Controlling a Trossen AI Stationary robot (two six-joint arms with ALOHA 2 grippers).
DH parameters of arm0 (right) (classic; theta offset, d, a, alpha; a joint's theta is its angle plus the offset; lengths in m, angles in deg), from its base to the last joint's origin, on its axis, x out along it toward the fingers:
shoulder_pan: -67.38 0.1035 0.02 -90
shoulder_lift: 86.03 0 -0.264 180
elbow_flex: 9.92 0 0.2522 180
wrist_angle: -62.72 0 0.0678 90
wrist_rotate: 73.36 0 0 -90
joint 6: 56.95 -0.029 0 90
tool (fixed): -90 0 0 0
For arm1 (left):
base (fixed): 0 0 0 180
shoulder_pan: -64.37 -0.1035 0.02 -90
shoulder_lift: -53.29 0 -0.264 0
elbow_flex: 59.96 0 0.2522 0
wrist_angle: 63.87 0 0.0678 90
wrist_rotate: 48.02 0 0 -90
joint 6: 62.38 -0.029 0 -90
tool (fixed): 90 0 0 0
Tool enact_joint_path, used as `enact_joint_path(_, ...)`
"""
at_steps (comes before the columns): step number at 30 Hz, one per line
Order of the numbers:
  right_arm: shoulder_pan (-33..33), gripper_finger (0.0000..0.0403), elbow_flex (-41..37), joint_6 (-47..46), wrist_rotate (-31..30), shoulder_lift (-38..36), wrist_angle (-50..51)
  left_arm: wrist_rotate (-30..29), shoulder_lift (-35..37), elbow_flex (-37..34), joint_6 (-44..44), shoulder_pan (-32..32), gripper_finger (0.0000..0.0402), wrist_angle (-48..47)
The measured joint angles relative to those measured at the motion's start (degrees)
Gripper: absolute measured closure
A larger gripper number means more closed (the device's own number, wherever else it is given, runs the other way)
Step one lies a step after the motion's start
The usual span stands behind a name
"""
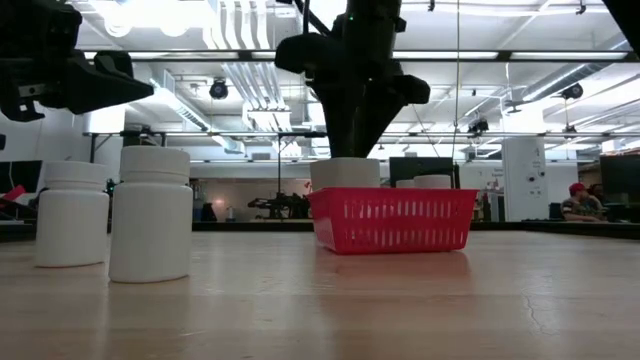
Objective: Pick and place pill bottles into a basket
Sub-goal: Put the white pill bottle into the red bin
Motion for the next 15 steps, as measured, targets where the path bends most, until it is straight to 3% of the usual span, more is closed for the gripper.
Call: enact_joint_path(15,0.4,0.0211,-0.5,-8.4,6.0,0.3,-1.6,0.0,-0.1,0.0,0.0,0.0,0.0387,0.0)
